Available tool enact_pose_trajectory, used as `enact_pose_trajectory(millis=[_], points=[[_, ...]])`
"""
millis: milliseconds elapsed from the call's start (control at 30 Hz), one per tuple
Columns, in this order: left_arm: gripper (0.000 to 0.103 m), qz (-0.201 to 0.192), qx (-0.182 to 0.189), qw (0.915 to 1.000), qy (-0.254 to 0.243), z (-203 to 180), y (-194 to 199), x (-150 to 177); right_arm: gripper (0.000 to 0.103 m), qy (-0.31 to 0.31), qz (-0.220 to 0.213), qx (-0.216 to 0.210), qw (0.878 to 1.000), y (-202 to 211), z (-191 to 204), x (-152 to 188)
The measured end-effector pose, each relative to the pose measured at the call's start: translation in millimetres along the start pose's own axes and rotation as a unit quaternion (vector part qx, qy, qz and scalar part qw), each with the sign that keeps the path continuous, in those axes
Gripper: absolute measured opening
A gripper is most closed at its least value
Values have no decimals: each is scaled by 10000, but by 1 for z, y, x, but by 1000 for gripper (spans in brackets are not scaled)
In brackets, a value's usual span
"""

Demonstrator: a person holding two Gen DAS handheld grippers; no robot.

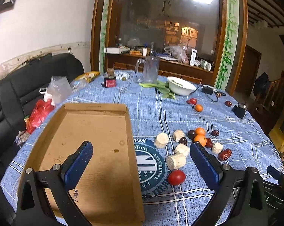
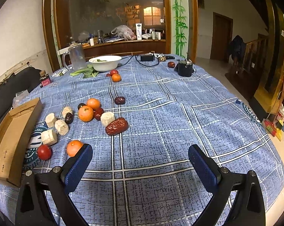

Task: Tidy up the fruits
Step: 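Move both tools toward the tomato and mandarin near the tray, then grasp the red tomato with the left tool while the right tool grasps a mandarin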

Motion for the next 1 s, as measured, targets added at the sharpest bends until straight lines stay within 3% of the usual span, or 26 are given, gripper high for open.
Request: enact_pose_trajectory(millis=[200,367,533,700,1000], points=[[103,371,446,9970,-517,-39,-15,17,102,-17,137,-160,9998,-10,-2,3],[102,711,1149,9861,-966,-74,-20,36,102,-76,180,-300,9994,-12,-3,3],[80,1101,1749,9742,-905,-85,-30,49,102,-90,187,-356,9991,-13,-2,4],[79,1380,1657,9726,-865,-80,-49,57,102,-35,183,-349,9992,-13,1,4],[79,1516,755,9824,-790,-46,-65,56,102,-117,193,-368,9991,-13,-2,5]])
Point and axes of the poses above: each gripper's, at about its wrist camera, not at the fingertips, and y roughly against the way its jaws point, z to its left, x to its underside, the point moved 6 cm from there along -y, roughly the way its jaws point, and after that the axes turned 10 degrees about -x, right-handed, at the moved point
